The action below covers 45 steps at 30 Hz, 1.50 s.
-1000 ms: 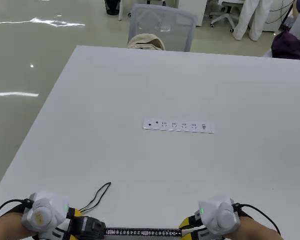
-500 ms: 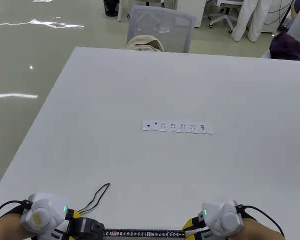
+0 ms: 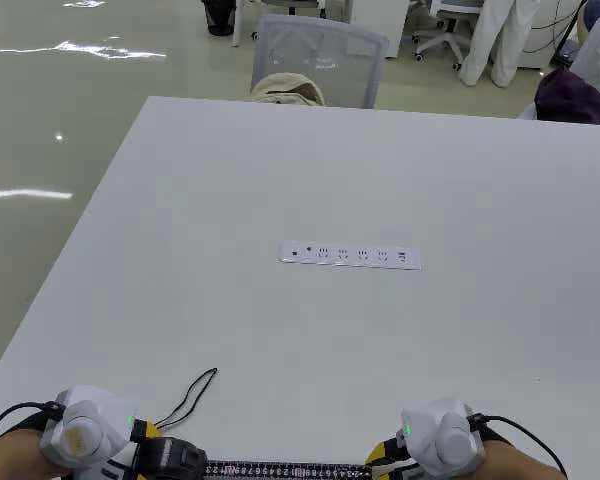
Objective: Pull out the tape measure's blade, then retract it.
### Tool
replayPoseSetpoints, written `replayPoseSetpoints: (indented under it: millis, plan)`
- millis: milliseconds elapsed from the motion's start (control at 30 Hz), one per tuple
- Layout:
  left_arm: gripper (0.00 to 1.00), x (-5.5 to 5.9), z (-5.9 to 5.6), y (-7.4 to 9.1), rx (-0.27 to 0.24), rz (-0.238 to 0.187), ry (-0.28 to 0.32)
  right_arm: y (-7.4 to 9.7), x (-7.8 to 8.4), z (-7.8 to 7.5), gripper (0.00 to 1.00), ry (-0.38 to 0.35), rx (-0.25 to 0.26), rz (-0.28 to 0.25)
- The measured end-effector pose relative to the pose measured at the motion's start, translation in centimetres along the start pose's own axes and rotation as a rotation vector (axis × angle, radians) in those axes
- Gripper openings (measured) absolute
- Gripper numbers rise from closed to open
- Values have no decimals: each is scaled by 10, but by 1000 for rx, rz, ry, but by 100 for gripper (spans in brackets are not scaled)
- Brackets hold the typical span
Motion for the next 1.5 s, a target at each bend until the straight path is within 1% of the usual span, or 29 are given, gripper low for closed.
replayPoseSetpoints:
  millis: [233, 400, 667, 767, 867, 900, 933, 1200, 1333, 1400, 1500]
  plan:
    - [29, -1, 0, -1, 2, 3, -5, -3, 2, 3, 10, -5, -8, 12]
    - [29, -3, 0, -2, 7, 6, -6, -3, 1, 3, 11, -16, -5, 11]
    - [29, -2, 0, -2, 5, 8, -7, -3, 0, 3, 12, -11, 4, 23]
    - [30, -2, 0, -3, 4, 14, -4, -5, 1, 3, 14, -14, 11, 41]
    - [30, -3, 0, -4, 6, 28, -13, -10, 4, 5, 14, -25, 14, 57]
    - [30, -3, 0, -4, 6, 30, -15, -8, 6, 6, 14, -41, 28, 73]
    - [30, -3, 0, -4, 6, 32, -18, -9, 3, 6, 14, -25, 24, 55]
    - [32, -4, 1, -3, -3, 34, -36, -8, 4, 6, 18, -20, 36, 63]
    - [35, -4, 2, -3, -14, 34, -32, -7, 3, 6, 20, -21, 42, 66]
    - [36, -4, 2, -2, -20, 34, -28, -7, 5, 6, 21, -28, 48, 65]
    - [39, -4, 3, 0, -38, 27, -10, -5, 5, 7, 22, -36, 59, 60]
Point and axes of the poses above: the centre of the closed fingertips' face, and the gripper's own axes: y roughly backward along the fingers, z roughly to its left, x roughly out of its underside, the point moved 7 cm from there along y, roughly backward along the fingers, and after that the axes turned 2 degrees about -x, right-handed, at the moved point
